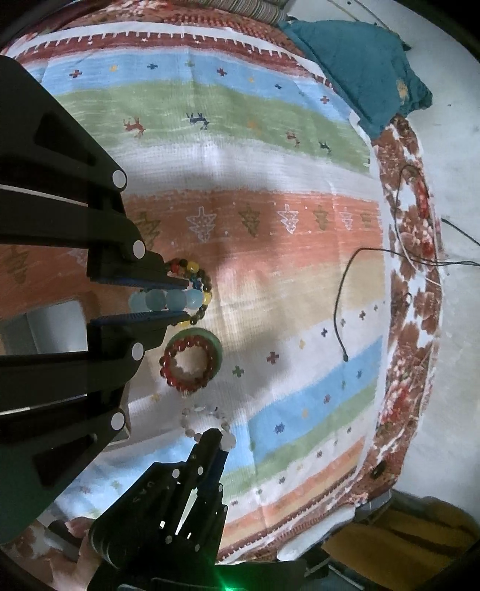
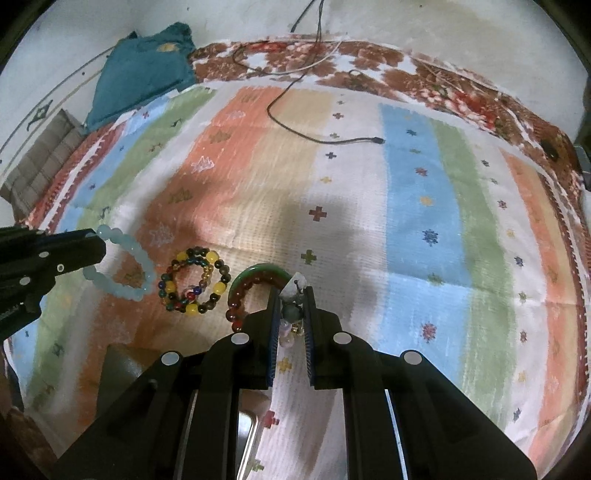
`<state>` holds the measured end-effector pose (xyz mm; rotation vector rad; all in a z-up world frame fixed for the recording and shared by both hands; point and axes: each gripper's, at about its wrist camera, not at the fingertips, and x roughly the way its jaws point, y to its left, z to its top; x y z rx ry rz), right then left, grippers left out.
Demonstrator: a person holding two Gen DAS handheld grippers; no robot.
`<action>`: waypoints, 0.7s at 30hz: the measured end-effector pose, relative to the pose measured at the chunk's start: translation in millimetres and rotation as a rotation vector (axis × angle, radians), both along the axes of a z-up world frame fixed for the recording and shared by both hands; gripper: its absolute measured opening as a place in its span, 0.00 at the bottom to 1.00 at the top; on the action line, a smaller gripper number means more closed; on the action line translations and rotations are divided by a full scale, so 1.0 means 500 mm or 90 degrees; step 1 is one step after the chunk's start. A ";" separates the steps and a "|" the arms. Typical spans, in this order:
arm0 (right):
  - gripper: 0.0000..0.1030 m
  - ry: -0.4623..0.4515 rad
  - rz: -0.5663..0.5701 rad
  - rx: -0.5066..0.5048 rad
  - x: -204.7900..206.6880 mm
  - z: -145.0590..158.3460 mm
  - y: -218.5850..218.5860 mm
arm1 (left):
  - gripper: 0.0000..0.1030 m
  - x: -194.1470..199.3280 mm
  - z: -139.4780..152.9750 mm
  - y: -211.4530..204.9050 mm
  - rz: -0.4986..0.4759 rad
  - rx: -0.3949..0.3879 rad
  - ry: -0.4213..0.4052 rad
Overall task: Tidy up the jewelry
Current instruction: 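Lift both held bracelets and carry them over the silver tin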
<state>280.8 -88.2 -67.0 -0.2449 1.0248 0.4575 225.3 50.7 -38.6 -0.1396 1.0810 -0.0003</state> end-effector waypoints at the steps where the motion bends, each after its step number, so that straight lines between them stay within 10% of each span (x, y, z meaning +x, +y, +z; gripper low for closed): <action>1: 0.12 -0.005 -0.001 0.000 -0.004 0.005 -0.002 | 0.11 -0.004 0.004 -0.002 -0.001 -0.002 -0.003; 21: 0.12 -0.040 0.004 0.039 -0.100 0.064 -0.027 | 0.11 -0.120 0.066 -0.068 -0.046 -0.008 -0.066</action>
